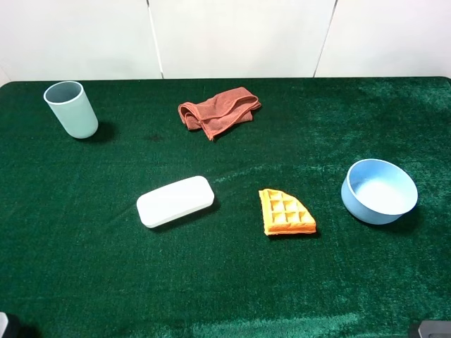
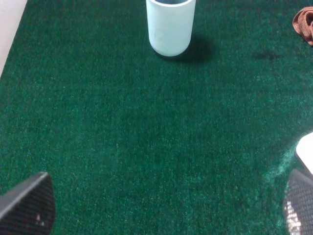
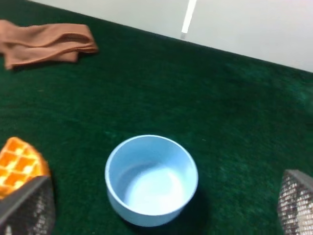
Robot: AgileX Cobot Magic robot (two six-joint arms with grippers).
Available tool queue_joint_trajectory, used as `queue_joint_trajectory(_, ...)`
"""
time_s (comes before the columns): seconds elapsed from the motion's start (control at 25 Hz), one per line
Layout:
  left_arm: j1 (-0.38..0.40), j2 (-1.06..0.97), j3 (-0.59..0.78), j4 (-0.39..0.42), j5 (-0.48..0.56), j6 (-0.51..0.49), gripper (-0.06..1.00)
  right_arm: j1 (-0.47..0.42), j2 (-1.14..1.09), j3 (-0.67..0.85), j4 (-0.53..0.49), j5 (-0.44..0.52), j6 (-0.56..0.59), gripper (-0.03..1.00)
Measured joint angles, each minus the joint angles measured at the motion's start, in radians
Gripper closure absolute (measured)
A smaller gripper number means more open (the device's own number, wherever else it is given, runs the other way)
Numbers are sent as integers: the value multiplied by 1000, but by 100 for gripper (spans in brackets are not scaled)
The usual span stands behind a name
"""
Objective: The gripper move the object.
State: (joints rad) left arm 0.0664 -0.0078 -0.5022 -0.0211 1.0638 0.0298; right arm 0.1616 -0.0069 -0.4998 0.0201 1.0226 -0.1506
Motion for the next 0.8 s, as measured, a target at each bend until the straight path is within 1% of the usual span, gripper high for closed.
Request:
queue_joint_trajectory(0.08, 0, 0, 0, 0, 0, 0, 2, -44, 0, 0, 4, 0, -5, 27)
queue_joint_trajectory(0.2, 0, 0, 0, 0, 0, 0, 2, -76, 0, 0, 7, 0, -10, 27)
queue_joint_trajectory(0.8, 0, 0, 0, 0, 0, 0, 2, -77, 0, 0, 4, 0, -5, 27)
